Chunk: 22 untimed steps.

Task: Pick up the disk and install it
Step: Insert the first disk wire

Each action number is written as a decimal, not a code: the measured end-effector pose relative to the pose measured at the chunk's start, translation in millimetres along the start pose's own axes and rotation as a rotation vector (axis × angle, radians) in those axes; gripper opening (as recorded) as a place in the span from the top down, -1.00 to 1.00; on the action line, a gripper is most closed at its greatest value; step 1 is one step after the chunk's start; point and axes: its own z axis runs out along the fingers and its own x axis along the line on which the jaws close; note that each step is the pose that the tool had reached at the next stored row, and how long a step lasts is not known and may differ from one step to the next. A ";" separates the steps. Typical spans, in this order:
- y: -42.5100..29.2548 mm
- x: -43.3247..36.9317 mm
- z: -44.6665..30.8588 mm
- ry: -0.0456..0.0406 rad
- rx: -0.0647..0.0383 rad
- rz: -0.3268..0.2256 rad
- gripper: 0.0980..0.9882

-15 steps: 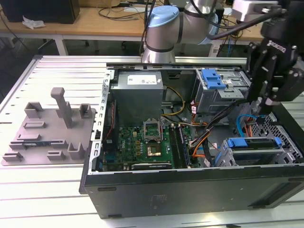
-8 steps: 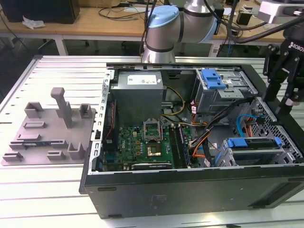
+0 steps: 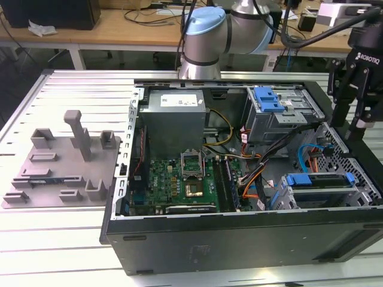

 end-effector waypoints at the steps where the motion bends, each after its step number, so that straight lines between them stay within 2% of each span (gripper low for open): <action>1: 0.0 -2.5 0.6 0.0001 0.000 0.001 0.08; 4: 0.0 -11.2 2.6 0.0018 -0.001 0.003 0.08; 7: 0.0 -25.4 7.3 0.0062 -0.002 0.005 0.08; 8: -0.1 -27.5 8.0 0.0072 -0.002 0.006 0.08; 9: 0.0 -29.7 8.8 0.0088 -0.002 0.006 0.12; 10: -0.1 -33.0 9.8 0.0146 -0.002 0.007 0.29; 11: -0.1 -35.5 9.8 0.0292 -0.002 0.007 0.29; 13: -0.1 -37.5 10.1 0.0520 -0.002 0.008 0.29; 14: -0.1 -38.6 10.5 0.0731 -0.002 0.010 0.29; 15: -0.1 -39.0 10.6 0.0826 0.000 0.013 0.29; 16: -0.1 -39.1 10.6 0.0876 0.005 0.017 0.29; 18: -0.1 -40.0 10.6 0.1029 0.030 0.033 0.29; 19: -0.1 -40.7 10.6 0.1136 0.043 0.039 0.29; 20: 0.1 -41.0 10.8 0.1204 0.051 0.044 0.29; 22: 0.5 -41.3 11.6 0.1267 0.056 0.053 0.29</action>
